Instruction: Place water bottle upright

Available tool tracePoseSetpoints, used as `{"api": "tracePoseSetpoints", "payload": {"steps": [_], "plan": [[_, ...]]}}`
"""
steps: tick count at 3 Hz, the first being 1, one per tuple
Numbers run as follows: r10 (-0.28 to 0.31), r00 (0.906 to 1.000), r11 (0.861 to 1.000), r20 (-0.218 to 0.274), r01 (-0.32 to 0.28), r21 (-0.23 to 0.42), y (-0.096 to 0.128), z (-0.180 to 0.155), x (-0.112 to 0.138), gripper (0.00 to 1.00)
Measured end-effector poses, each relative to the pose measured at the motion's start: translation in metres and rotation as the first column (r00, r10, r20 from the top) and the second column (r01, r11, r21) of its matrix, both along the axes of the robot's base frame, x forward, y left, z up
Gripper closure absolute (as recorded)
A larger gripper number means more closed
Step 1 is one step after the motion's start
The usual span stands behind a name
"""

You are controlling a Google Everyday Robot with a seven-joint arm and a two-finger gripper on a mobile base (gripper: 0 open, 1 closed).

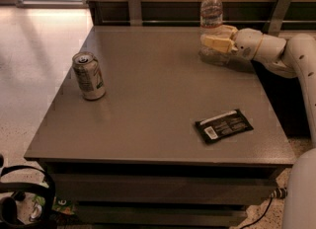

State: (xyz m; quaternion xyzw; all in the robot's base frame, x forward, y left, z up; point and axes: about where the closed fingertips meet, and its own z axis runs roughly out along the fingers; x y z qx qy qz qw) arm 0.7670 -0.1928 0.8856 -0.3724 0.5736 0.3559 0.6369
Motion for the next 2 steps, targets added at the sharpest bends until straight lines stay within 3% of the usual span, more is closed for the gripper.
{"api": "tracePoseSetpoints", "payload": {"steps": [2], "plan": [[-0.003,0.9988,1.000,-0.050,0.003,0.017,0.001,-0.029,-0.002,1.00]]}}
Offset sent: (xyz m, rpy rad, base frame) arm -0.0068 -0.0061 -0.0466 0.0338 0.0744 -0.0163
